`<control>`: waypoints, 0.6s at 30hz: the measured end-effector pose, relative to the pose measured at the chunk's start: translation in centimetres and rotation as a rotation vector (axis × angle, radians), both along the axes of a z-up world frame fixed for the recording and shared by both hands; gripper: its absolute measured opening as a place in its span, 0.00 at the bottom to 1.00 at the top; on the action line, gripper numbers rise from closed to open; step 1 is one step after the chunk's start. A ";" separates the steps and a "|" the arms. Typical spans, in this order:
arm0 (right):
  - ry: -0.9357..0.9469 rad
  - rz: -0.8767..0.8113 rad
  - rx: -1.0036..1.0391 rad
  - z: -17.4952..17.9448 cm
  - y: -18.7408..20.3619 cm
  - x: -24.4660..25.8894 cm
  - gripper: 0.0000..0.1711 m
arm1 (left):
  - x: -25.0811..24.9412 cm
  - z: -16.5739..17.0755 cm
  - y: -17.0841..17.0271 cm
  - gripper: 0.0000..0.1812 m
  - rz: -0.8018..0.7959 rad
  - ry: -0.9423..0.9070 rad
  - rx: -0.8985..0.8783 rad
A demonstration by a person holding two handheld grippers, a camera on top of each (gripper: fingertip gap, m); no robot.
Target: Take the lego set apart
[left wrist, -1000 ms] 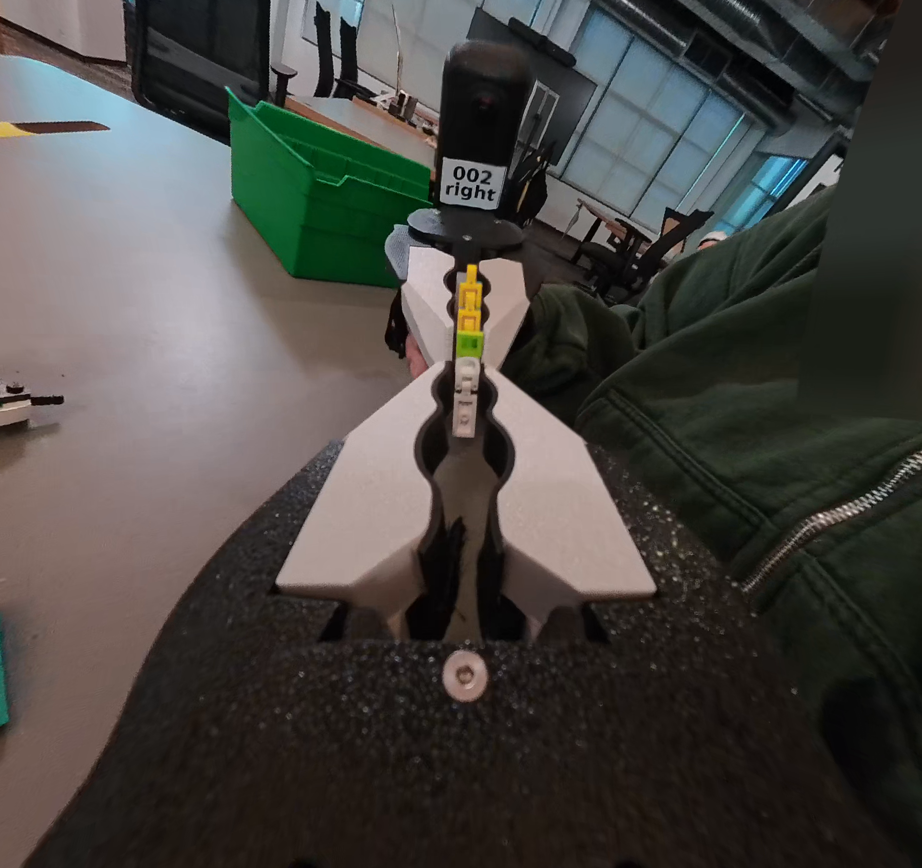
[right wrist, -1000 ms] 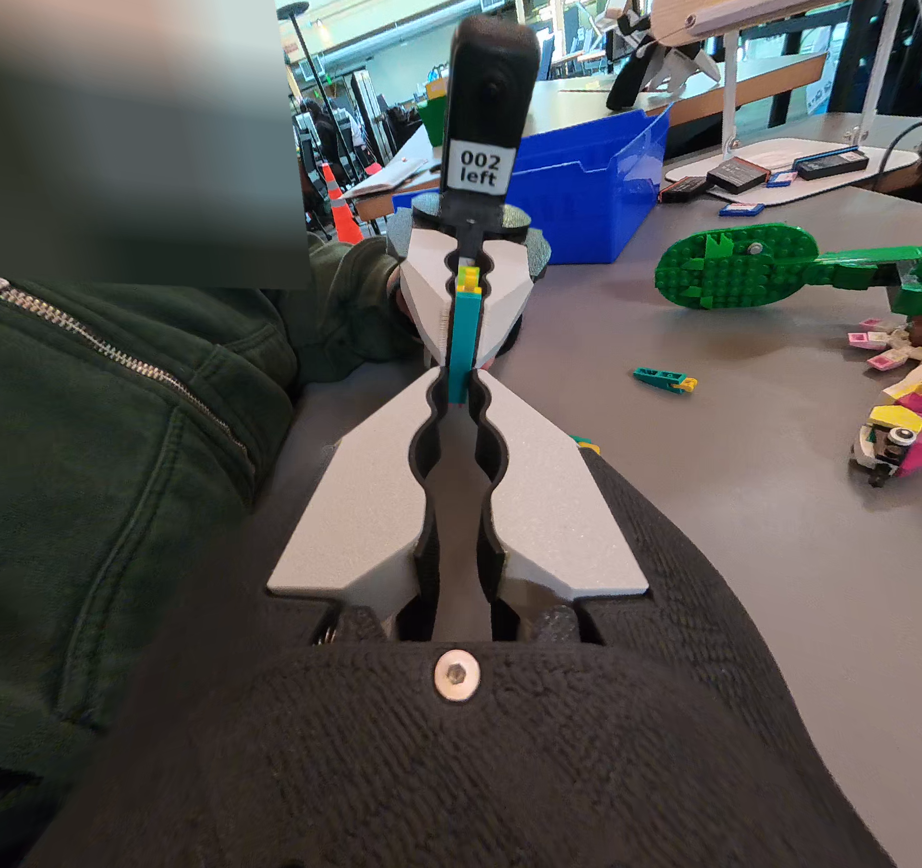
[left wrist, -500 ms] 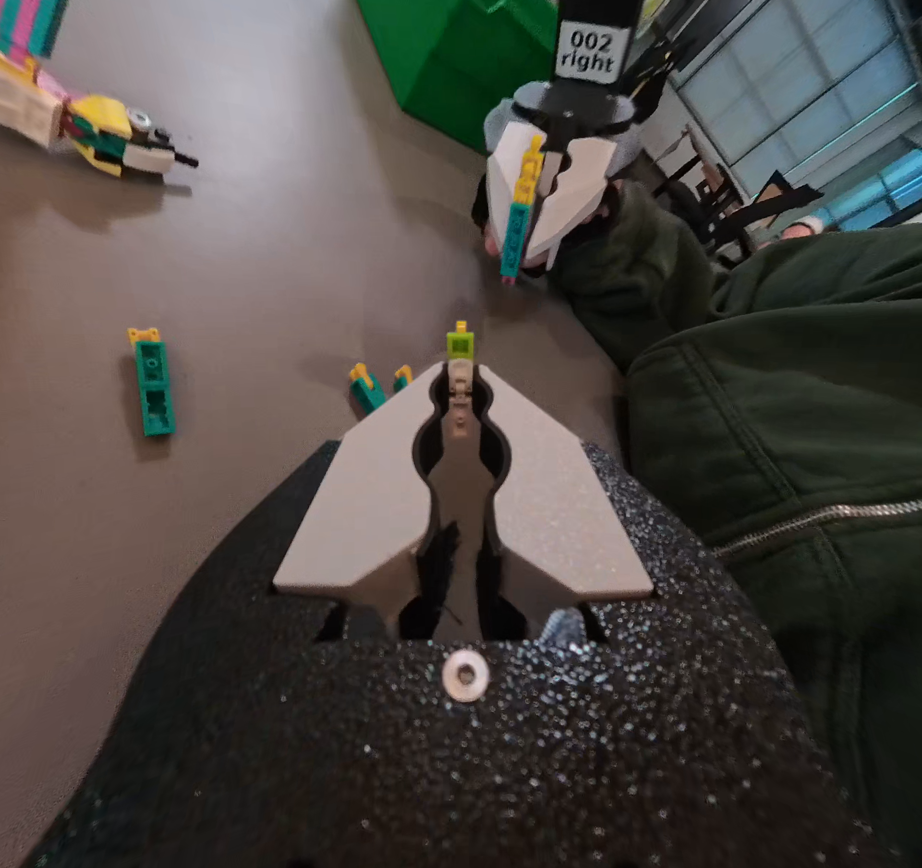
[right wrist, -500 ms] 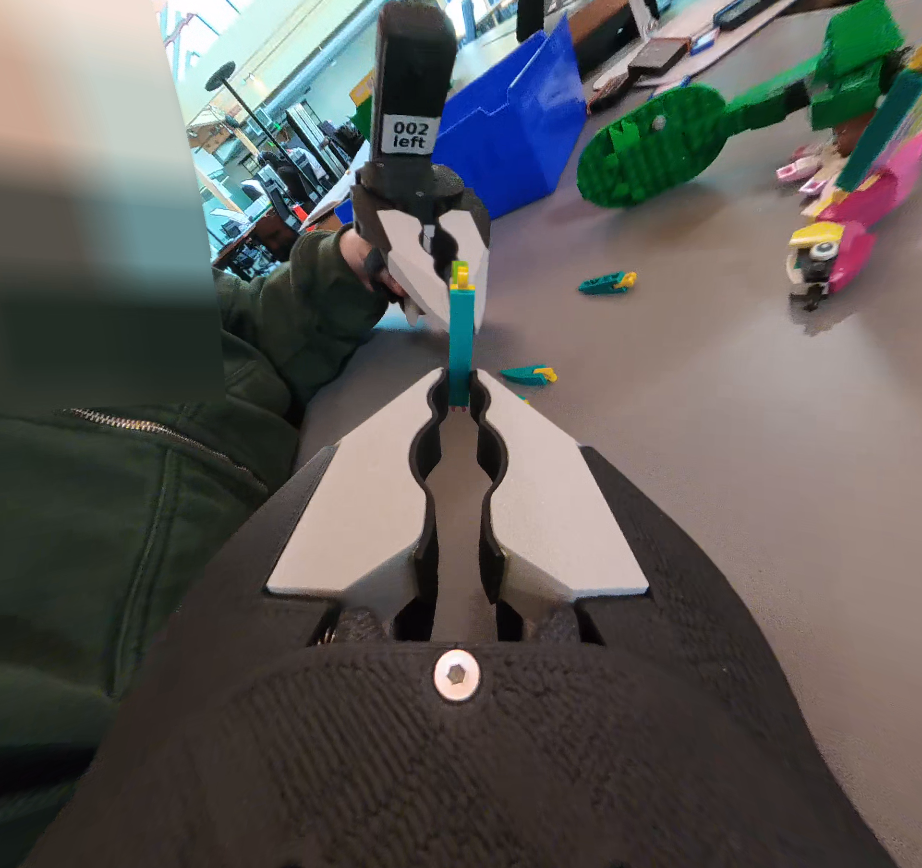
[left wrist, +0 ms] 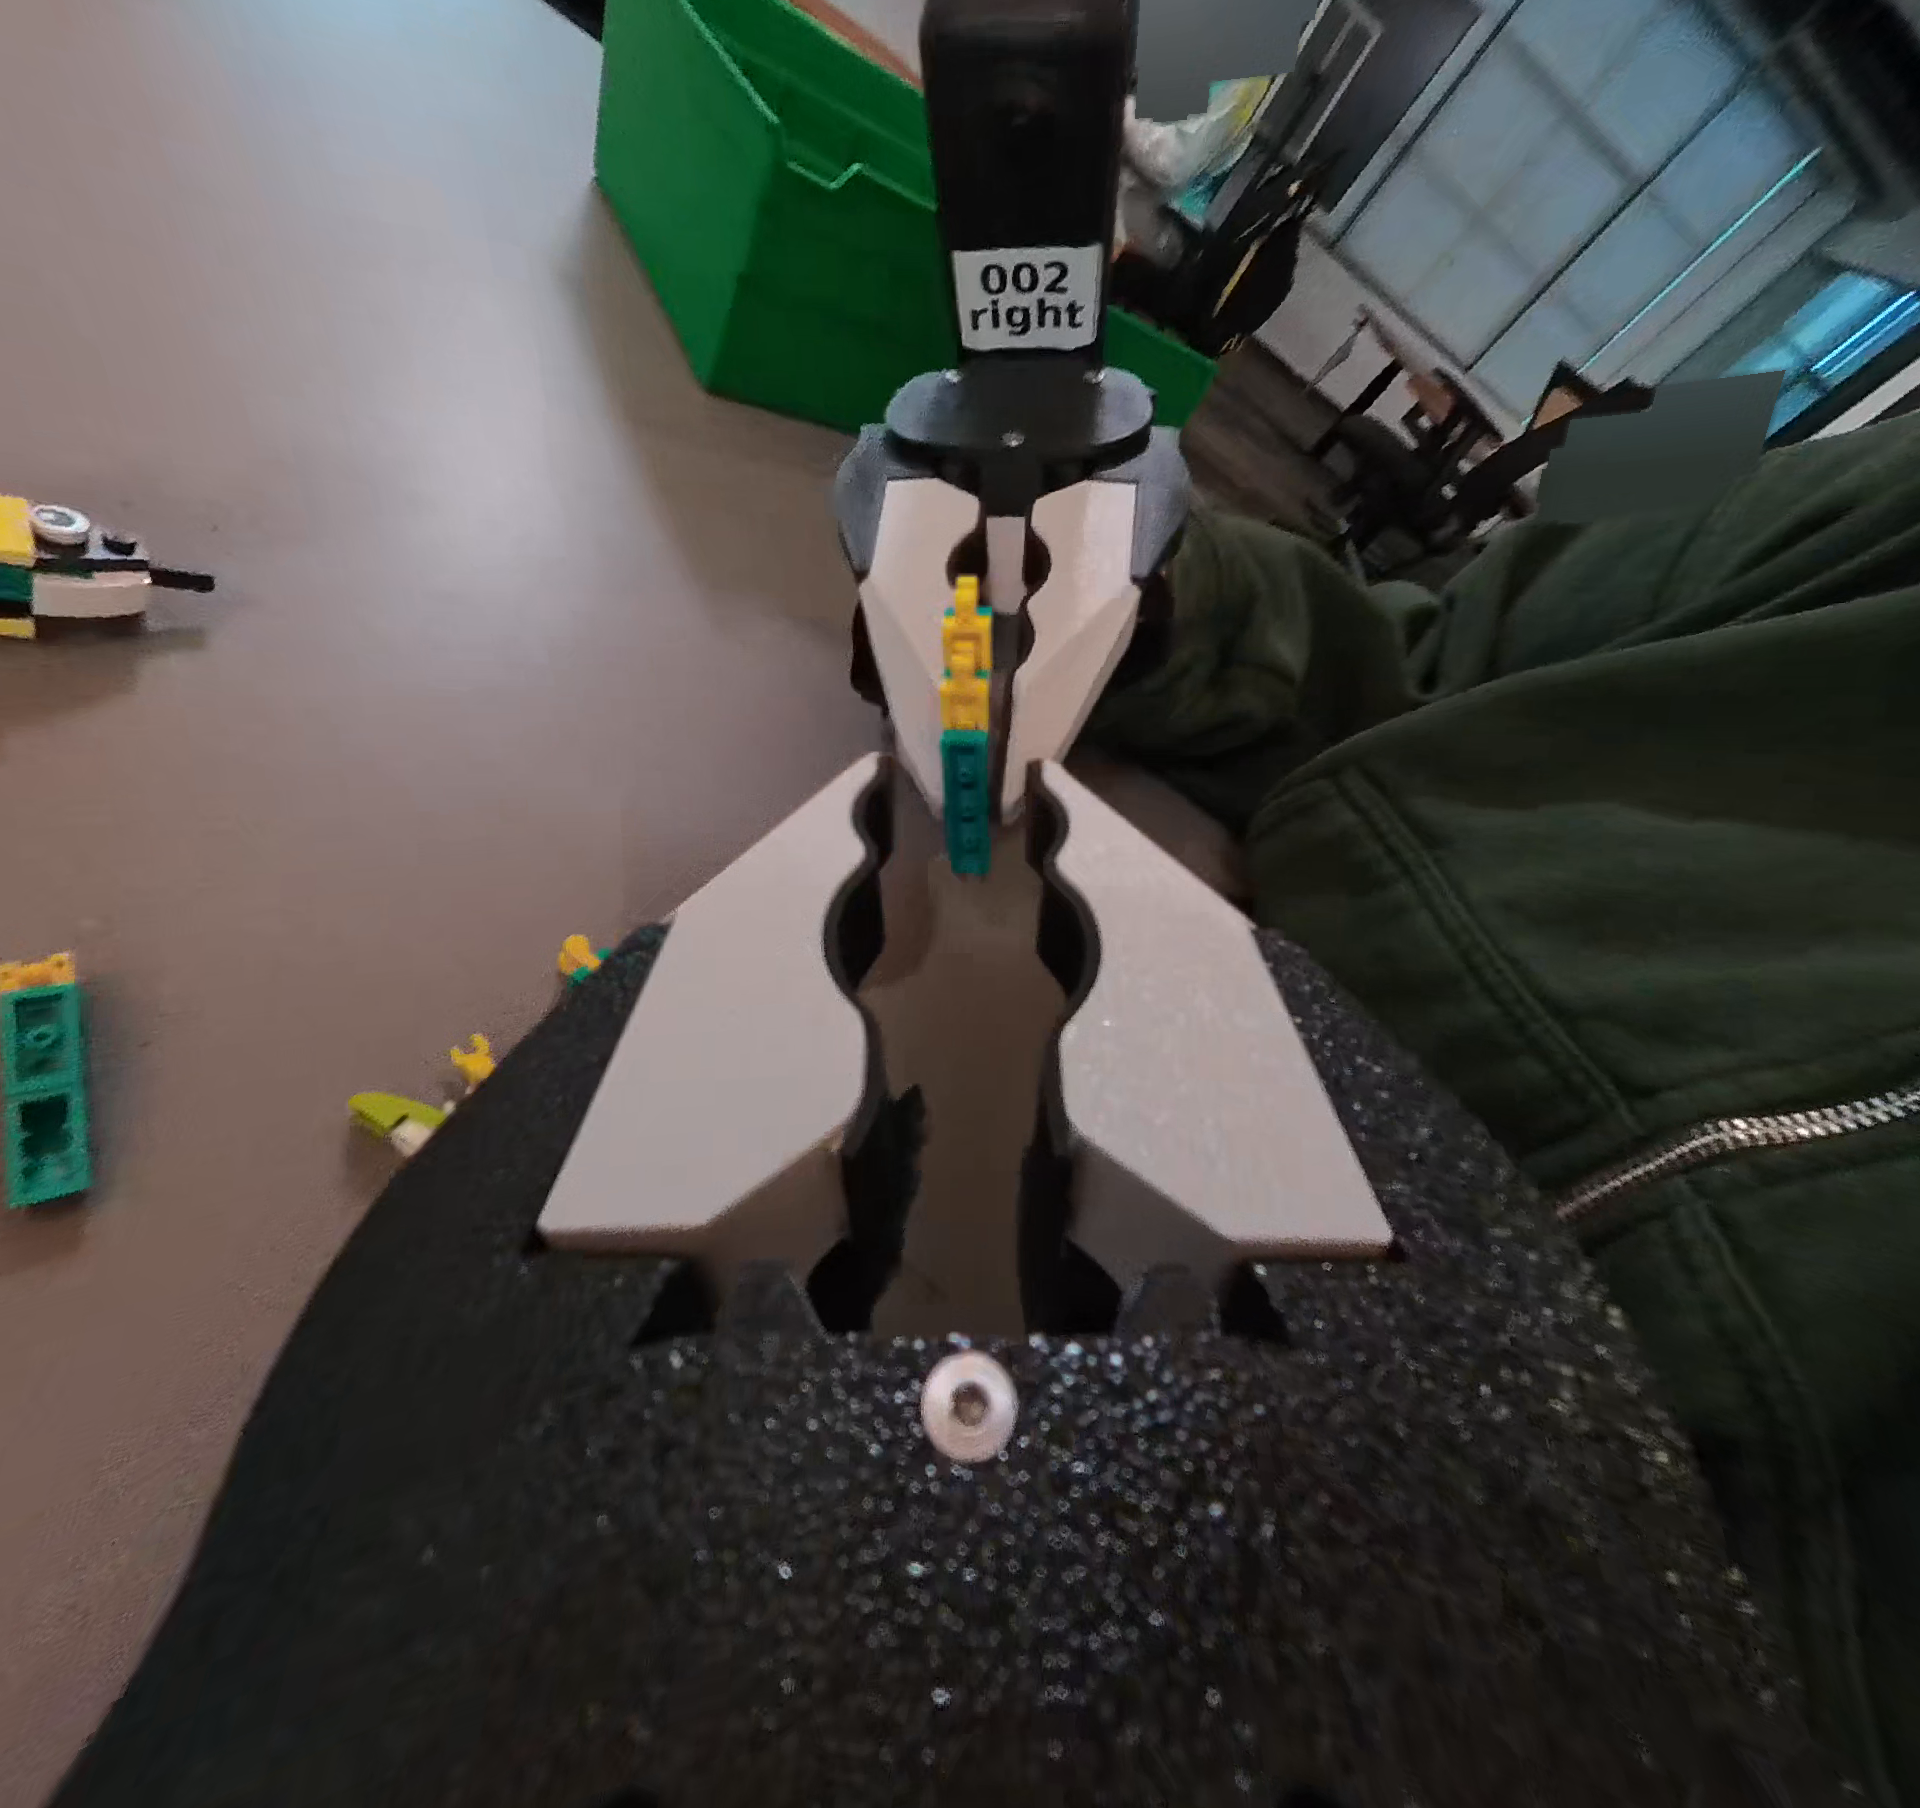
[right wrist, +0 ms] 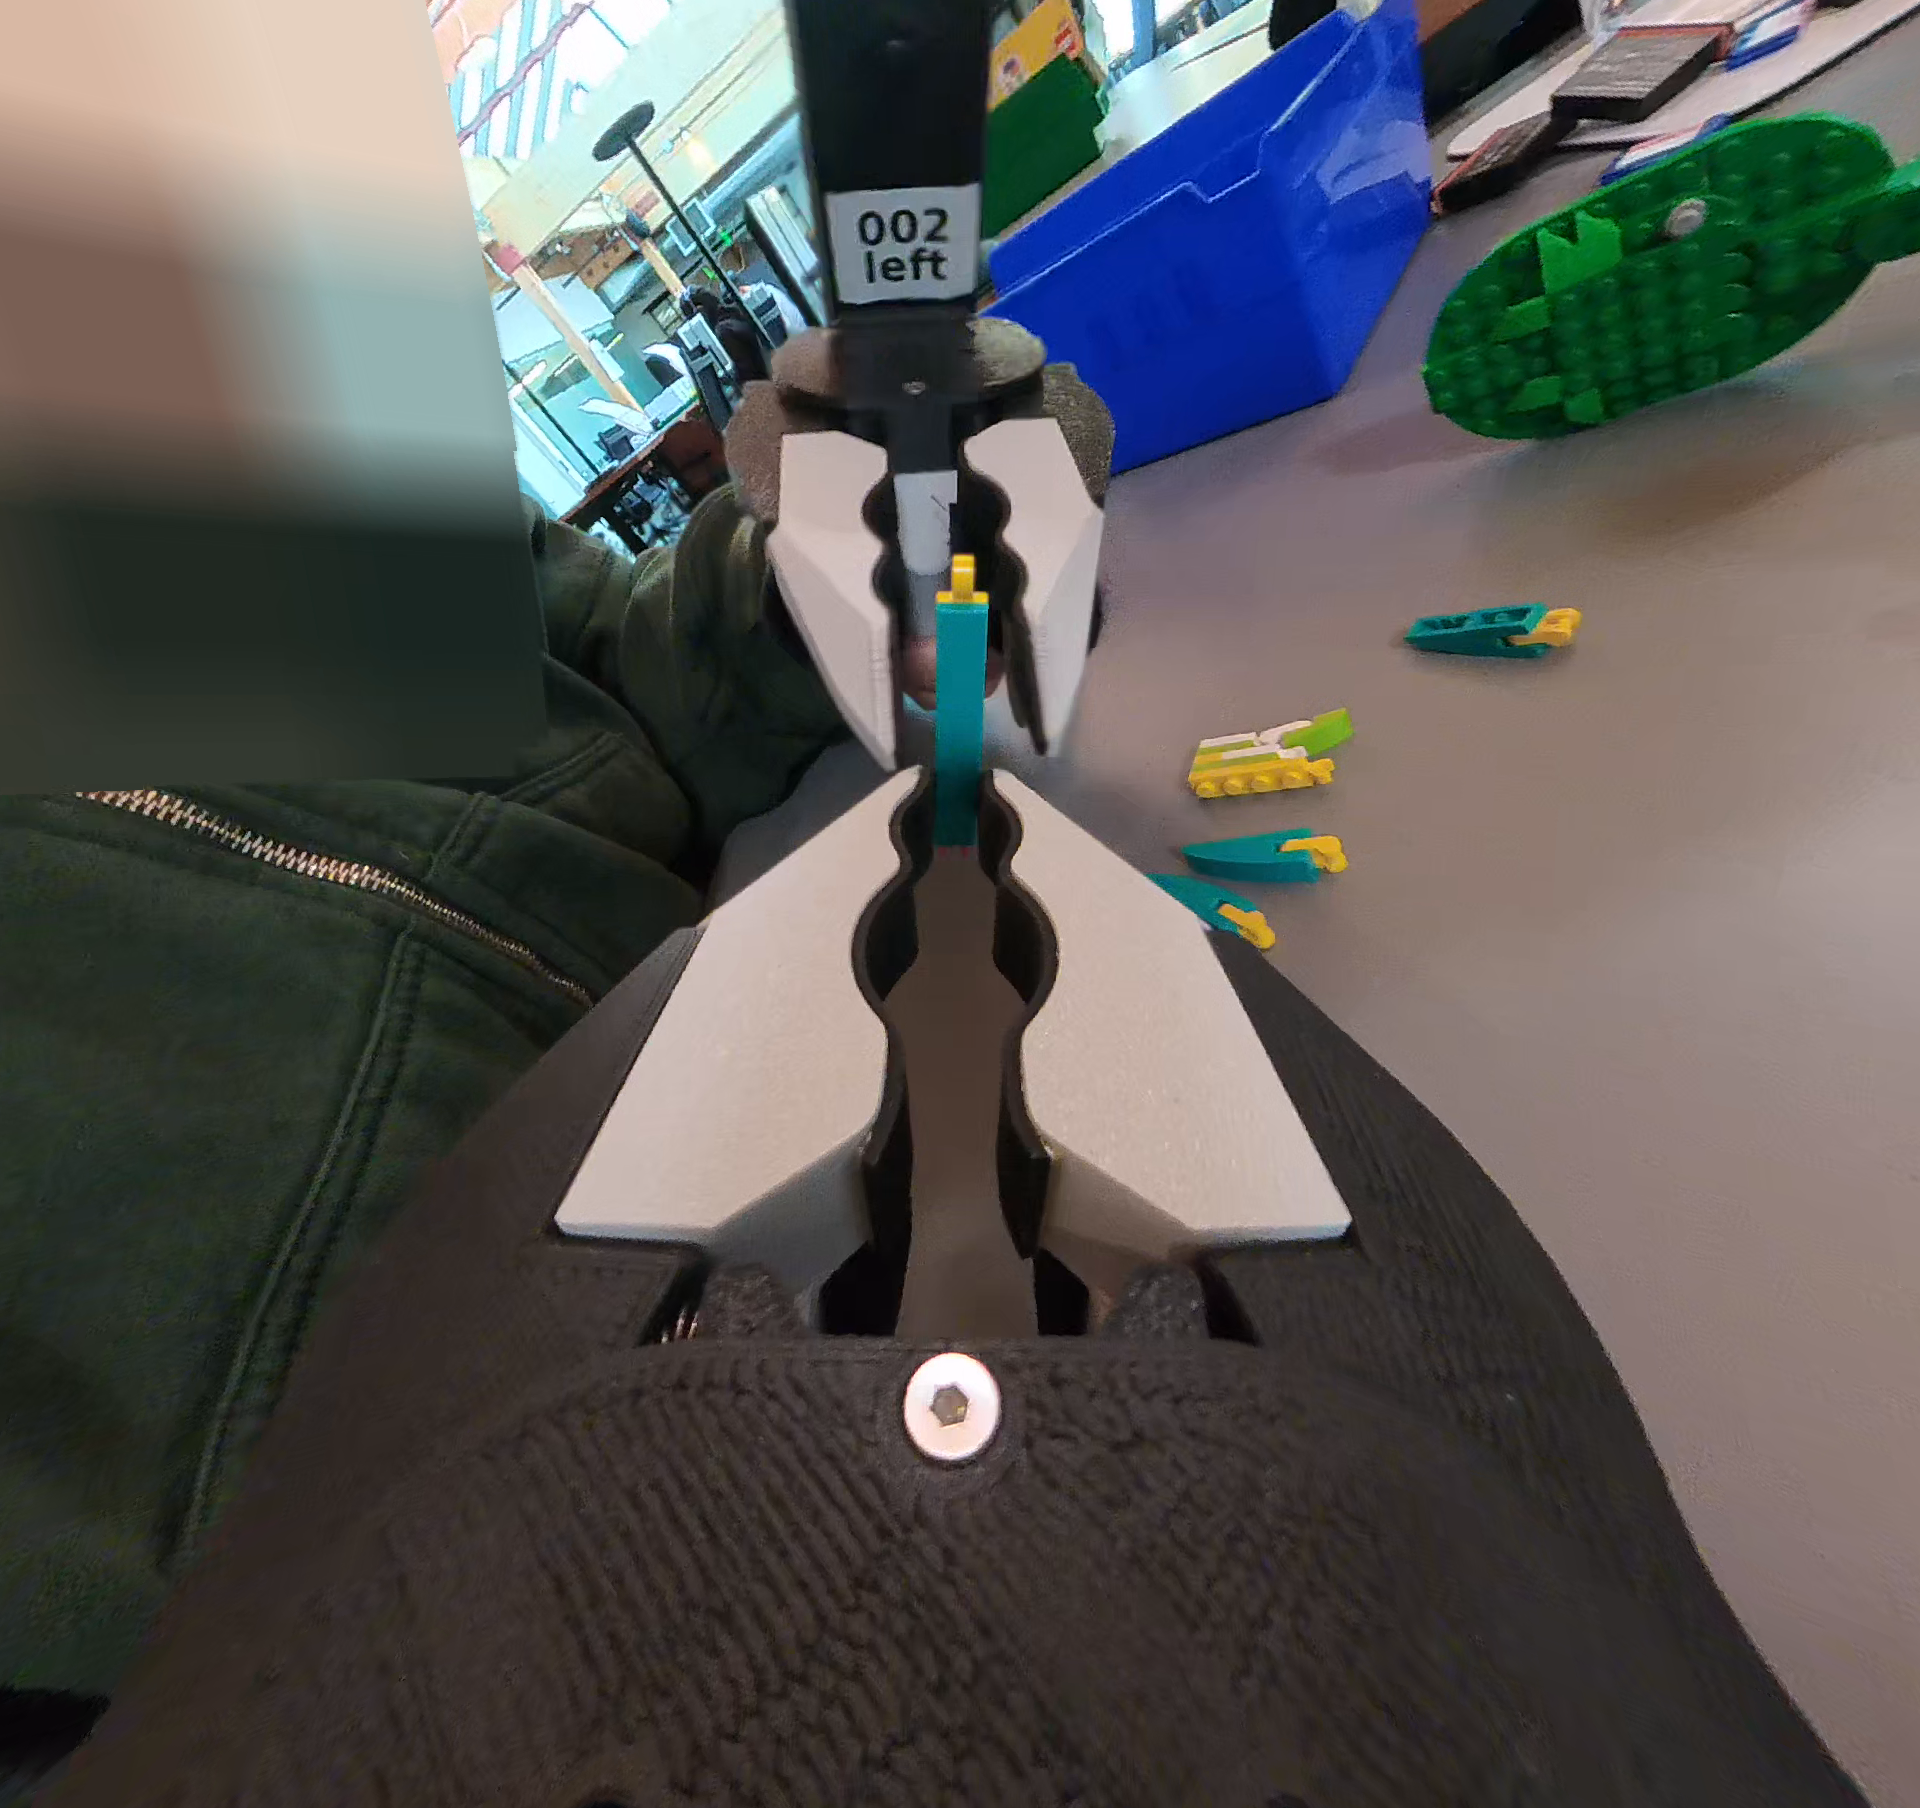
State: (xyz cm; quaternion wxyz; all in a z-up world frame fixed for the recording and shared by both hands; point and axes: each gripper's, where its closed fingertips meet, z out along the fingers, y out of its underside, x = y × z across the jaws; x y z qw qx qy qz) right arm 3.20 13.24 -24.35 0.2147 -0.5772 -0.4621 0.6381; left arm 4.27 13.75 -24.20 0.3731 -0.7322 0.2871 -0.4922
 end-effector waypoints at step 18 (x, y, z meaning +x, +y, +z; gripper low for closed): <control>0.140 -0.052 0.068 2.6 0.1 0.1 0.03 | 0.5 1.3 -0.6 0.04 -0.051 -0.039 0.101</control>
